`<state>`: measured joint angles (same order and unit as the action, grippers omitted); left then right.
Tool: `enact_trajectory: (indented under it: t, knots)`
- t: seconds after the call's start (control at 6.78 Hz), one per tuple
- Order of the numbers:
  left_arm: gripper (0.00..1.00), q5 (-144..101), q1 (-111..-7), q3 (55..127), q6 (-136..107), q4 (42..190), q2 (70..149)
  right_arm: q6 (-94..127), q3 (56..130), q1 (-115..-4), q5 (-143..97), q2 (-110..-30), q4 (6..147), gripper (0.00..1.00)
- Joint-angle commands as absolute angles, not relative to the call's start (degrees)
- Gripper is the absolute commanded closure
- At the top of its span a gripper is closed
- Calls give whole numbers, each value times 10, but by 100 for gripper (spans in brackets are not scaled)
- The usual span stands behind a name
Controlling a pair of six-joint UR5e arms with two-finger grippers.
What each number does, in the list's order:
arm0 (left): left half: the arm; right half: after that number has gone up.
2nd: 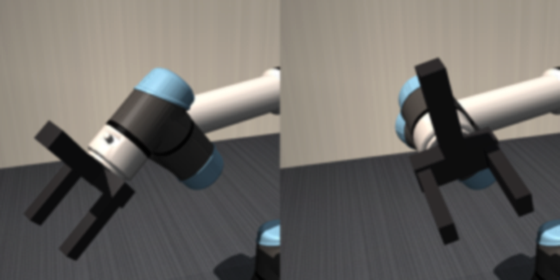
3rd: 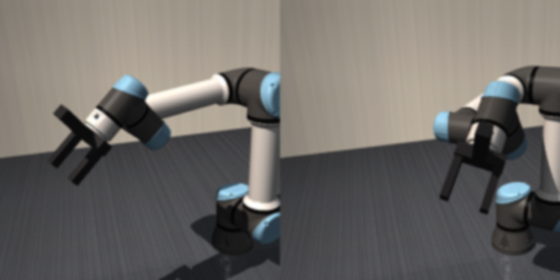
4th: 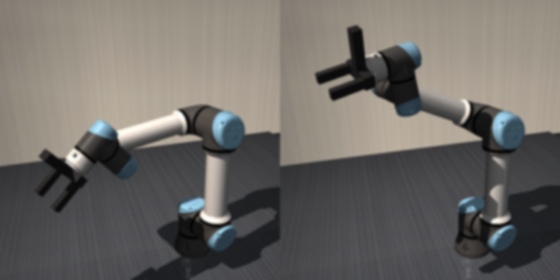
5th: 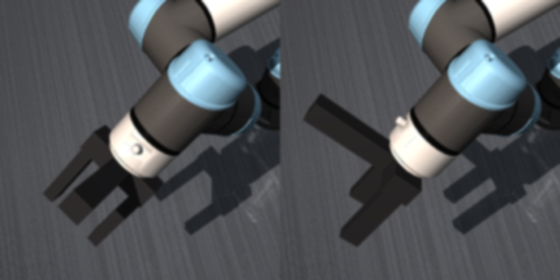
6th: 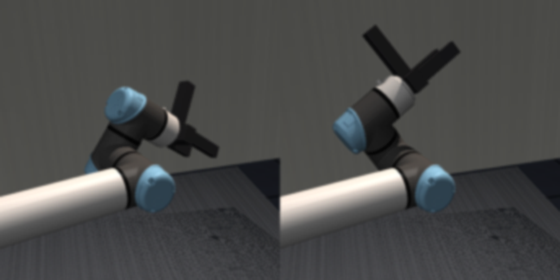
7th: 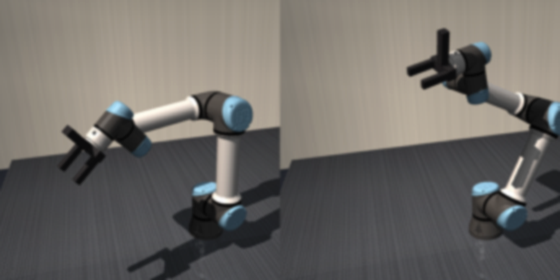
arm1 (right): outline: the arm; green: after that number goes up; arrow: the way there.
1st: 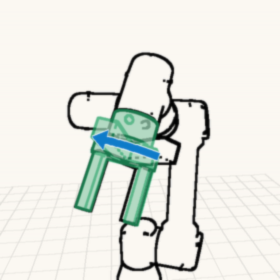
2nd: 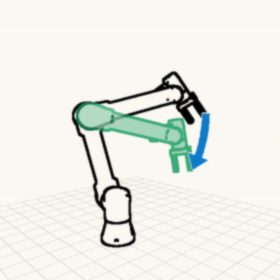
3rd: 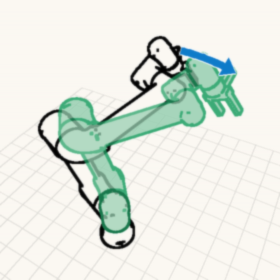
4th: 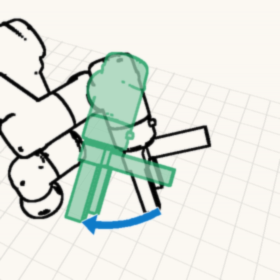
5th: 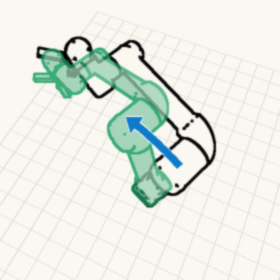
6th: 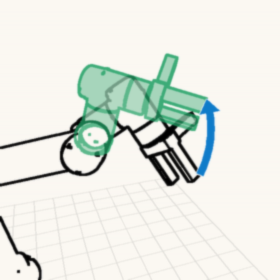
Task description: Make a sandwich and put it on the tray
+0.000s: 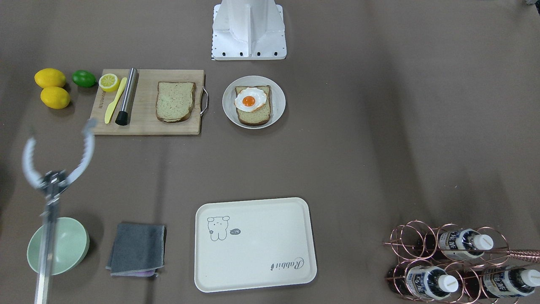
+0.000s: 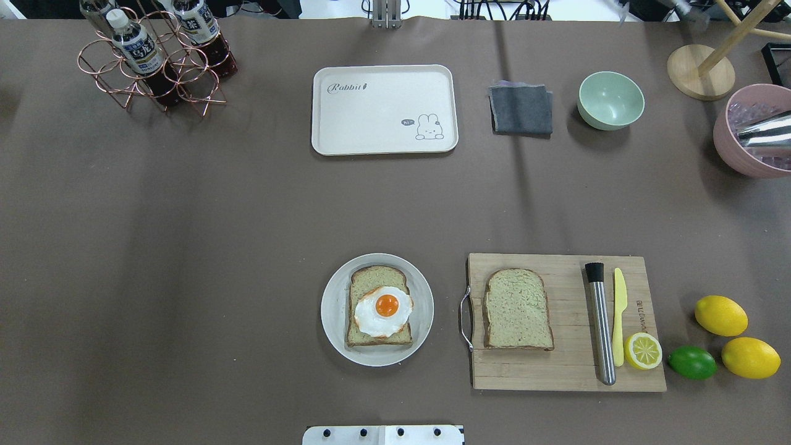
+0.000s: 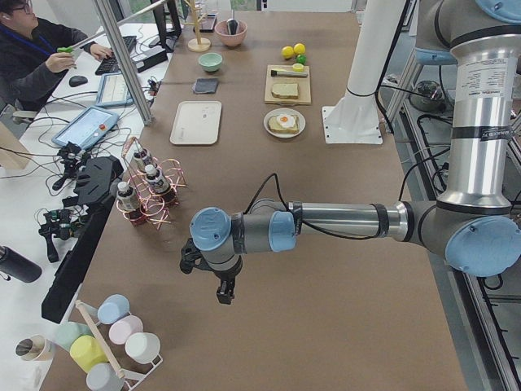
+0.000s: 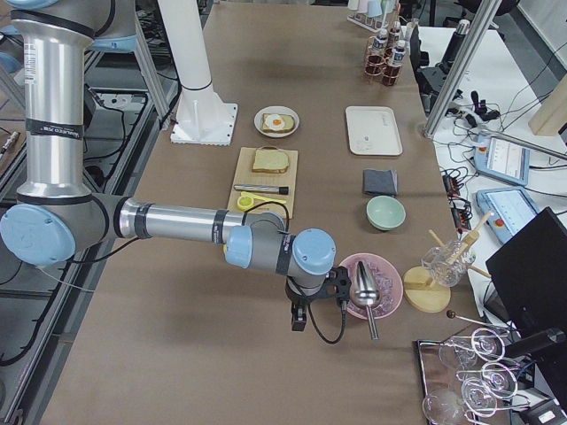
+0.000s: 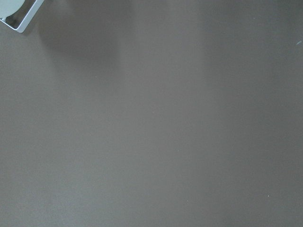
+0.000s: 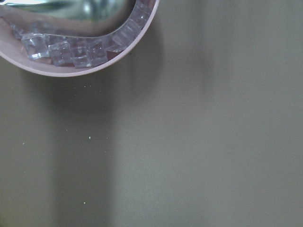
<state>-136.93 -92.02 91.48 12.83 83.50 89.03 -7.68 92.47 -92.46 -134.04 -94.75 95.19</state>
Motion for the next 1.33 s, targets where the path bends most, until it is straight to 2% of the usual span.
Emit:
enact_trajectory:
  t: [0.0, 0.88, 1.18]
  knots:
    - [2, -1369, -920, 915, 128, 835, 890, -65, 925, -925, -1339, -947, 952, 0]
    - [2, -1369, -919, 918, 131, 836, 893, -64, 925, -925, -1340, -947, 952, 0]
    - [2, -1369, -909, 940, 131, 831, 888, -65, 925, -925, -1342, -947, 951, 0]
